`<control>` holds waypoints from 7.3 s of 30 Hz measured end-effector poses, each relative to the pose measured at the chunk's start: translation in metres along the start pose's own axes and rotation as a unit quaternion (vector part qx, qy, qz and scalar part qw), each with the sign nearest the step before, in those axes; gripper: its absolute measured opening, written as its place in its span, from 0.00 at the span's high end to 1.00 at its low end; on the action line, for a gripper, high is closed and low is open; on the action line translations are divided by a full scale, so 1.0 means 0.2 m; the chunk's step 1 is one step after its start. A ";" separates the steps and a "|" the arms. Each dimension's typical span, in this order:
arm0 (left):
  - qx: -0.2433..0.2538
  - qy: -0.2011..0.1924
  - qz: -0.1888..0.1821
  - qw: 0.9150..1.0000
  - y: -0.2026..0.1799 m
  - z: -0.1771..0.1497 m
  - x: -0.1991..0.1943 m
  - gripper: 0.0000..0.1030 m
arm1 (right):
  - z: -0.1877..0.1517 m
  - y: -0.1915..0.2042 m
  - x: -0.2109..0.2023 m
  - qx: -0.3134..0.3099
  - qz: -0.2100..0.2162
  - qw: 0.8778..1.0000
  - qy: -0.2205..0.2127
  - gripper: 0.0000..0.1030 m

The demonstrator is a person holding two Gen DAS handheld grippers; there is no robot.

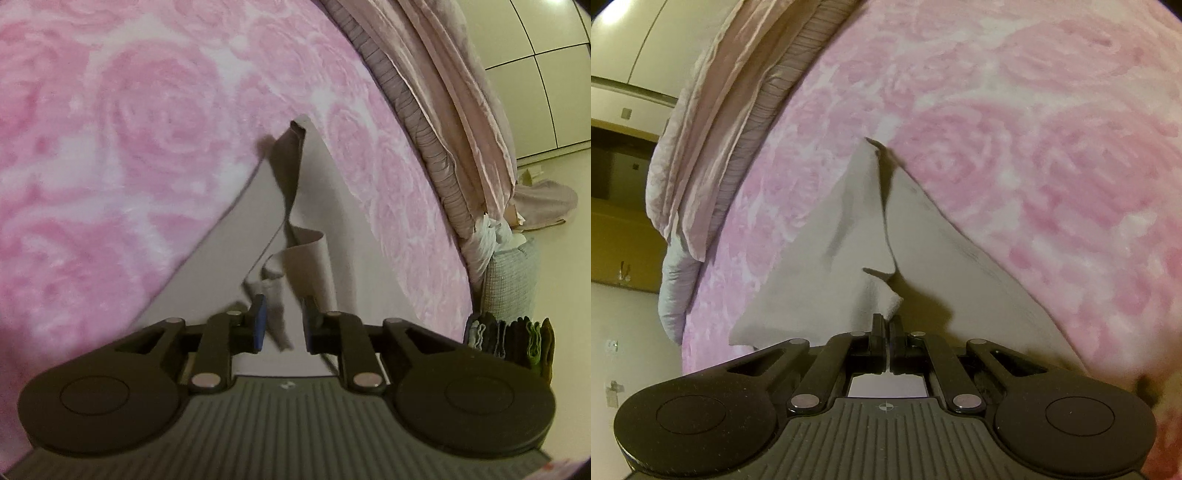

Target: Fold clothes

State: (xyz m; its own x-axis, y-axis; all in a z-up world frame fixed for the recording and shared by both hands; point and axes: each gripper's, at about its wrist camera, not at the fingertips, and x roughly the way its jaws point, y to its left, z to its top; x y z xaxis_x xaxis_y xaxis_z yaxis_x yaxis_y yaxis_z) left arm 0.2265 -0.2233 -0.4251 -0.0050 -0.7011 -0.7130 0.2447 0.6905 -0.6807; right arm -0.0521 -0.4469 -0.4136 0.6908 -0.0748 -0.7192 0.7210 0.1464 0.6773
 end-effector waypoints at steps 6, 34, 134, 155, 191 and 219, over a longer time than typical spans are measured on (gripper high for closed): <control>0.043 0.012 0.022 0.999 -0.05 -0.03 0.05 1.00 | -0.02 -0.03 -0.04 -0.003 -0.006 1.000 0.007 1.00; 0.051 -0.036 0.059 0.996 -0.07 -0.19 -0.18 1.00 | -0.07 -0.06 -0.17 -0.019 -0.002 1.000 0.020 1.00; 0.174 -0.036 0.174 0.969 -0.04 -0.14 -0.32 0.71 | 0.39 -0.21 0.18 -0.206 0.090 0.974 0.031 0.66; 0.192 0.044 0.146 0.969 0.23 0.32 -0.32 0.70 | -0.45 1.06 0.38 -0.480 -0.264 0.832 -0.089 1.00; 0.241 0.122 0.116 0.956 0.45 0.23 -0.56 0.70 | -1.53 0.98 0.45 -0.617 -0.174 0.767 0.030 0.68; 0.322 0.095 0.025 0.942 0.11 0.39 -0.36 0.70 | -0.75 0.87 0.37 -0.363 -0.183 0.914 -0.010 0.86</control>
State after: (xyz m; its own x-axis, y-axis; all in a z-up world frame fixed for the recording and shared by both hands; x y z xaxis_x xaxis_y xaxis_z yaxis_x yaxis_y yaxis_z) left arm 0.3080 -0.1713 -0.3758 -0.1363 -0.5839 -0.8003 0.7857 0.4283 -0.4463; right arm 0.1165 -0.2789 -0.3715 0.4173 -0.2657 -0.8690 0.6826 0.7229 0.1067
